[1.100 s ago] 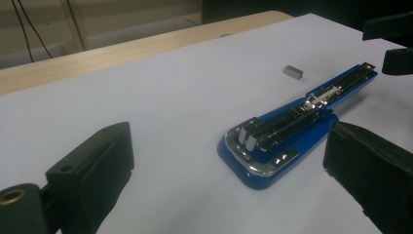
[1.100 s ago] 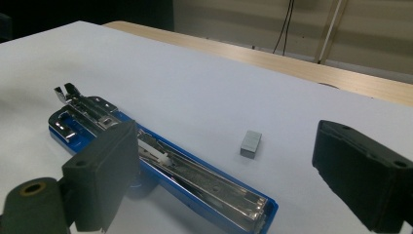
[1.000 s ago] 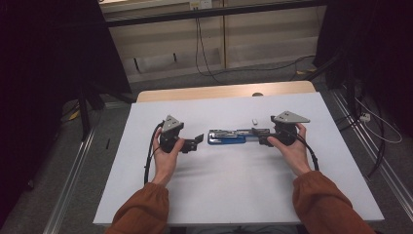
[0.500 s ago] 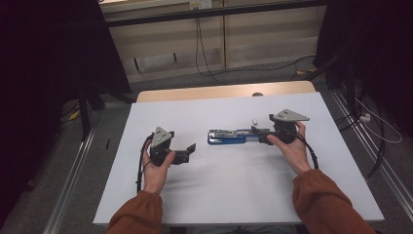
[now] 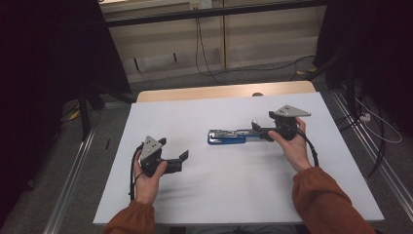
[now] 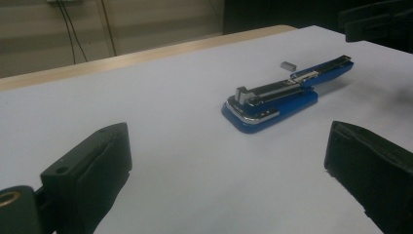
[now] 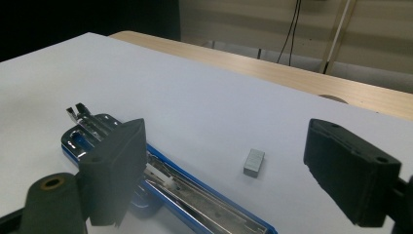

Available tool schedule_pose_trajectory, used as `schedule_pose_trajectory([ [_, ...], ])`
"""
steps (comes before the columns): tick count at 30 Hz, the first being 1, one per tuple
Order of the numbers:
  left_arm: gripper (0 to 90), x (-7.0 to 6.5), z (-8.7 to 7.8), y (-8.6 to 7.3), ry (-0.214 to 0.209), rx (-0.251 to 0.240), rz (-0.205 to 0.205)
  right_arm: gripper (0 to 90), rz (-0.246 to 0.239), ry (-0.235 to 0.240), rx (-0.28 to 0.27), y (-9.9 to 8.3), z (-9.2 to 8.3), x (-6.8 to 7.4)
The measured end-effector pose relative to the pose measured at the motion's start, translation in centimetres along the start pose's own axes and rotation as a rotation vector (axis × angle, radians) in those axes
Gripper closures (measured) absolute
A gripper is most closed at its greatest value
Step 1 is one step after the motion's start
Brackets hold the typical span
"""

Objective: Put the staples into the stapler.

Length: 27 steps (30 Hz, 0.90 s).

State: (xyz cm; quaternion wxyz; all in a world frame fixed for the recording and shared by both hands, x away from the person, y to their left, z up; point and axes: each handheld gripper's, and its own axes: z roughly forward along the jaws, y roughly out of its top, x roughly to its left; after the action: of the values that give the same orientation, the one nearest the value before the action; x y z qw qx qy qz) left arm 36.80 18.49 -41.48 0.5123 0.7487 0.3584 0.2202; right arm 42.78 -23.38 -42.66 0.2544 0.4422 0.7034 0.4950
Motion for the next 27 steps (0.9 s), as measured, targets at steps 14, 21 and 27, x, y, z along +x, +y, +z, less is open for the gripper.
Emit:
schedule_pose_trajectory([
  [14,3.4,-1.4,-2.9,-1.3,0.028,-0.013,0.054,14.8,0.014,-0.025,0.043,1.1,1.2,-1.0],
  [21,3.4,-1.9,-4.2,-1.8,0.042,-0.017,0.015,16.0,0.014,-0.033,0.077,2.1,2.2,-1.6],
  [27,3.4,-1.6,-4.4,-2.3,0.038,0.002,0.006,19.3,0.03,0.003,0.087,2.8,2.9,-2.1],
])
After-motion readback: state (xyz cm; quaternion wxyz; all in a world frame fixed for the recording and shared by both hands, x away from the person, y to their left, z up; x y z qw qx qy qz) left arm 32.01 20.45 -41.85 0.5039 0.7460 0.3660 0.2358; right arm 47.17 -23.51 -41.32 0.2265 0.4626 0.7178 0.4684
